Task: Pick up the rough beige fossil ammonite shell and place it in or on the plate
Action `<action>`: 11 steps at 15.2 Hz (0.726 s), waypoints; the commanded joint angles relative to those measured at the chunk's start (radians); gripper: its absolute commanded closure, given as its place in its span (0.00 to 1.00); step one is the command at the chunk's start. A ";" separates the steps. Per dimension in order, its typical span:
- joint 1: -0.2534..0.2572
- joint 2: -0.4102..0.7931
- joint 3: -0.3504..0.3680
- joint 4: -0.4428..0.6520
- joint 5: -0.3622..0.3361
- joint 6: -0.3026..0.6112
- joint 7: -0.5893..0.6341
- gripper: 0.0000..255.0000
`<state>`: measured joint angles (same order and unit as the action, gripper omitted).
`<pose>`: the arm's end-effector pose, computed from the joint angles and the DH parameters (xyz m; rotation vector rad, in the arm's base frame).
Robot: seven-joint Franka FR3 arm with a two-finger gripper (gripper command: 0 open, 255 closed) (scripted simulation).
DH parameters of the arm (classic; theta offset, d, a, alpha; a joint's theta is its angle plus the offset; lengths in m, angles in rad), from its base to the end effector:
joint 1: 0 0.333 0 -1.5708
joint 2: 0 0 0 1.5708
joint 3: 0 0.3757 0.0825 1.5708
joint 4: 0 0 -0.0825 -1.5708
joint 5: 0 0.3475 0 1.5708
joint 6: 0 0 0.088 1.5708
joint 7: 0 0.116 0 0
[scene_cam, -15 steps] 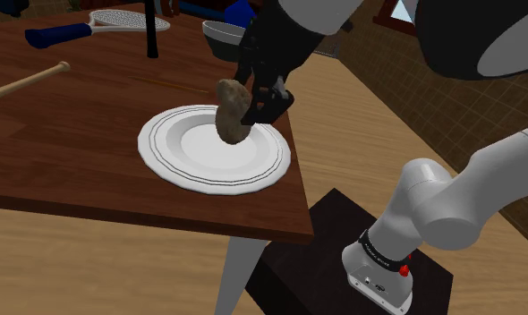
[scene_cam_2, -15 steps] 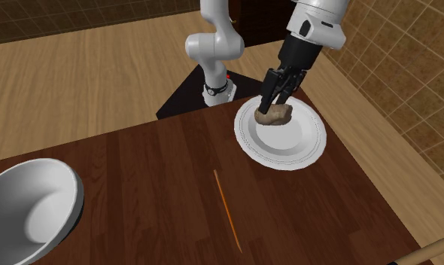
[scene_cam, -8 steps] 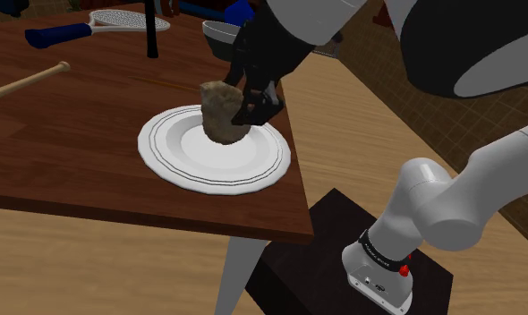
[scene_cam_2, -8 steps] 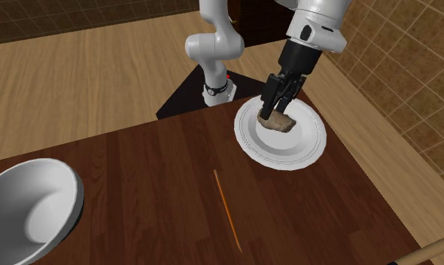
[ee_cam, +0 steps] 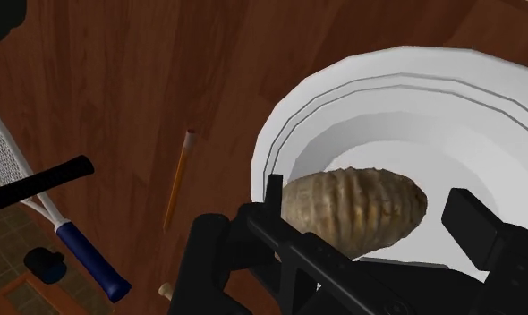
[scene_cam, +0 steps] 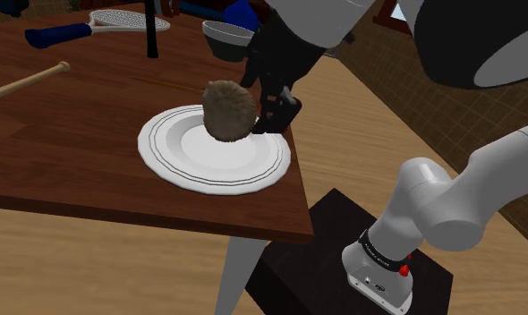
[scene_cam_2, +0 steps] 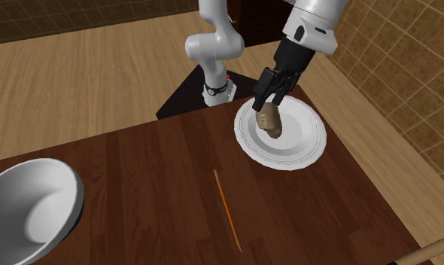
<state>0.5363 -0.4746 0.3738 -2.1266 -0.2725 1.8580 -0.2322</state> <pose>0.2170 0.3064 0.6554 2.2917 1.5248 0.4206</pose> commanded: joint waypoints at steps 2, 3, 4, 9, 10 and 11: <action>0.021 0.013 0.008 0.075 0.060 -0.083 0.005 0.00; 0.022 0.014 0.012 0.101 0.062 -0.110 0.005 0.00; 0.022 0.014 0.012 0.101 0.062 -0.110 0.005 0.00; 0.022 0.014 0.012 0.101 0.062 -0.110 0.005 0.00; 0.022 0.014 0.012 0.101 0.062 -0.110 0.005 0.00; 0.022 0.014 0.012 0.101 0.062 -0.110 0.005 0.00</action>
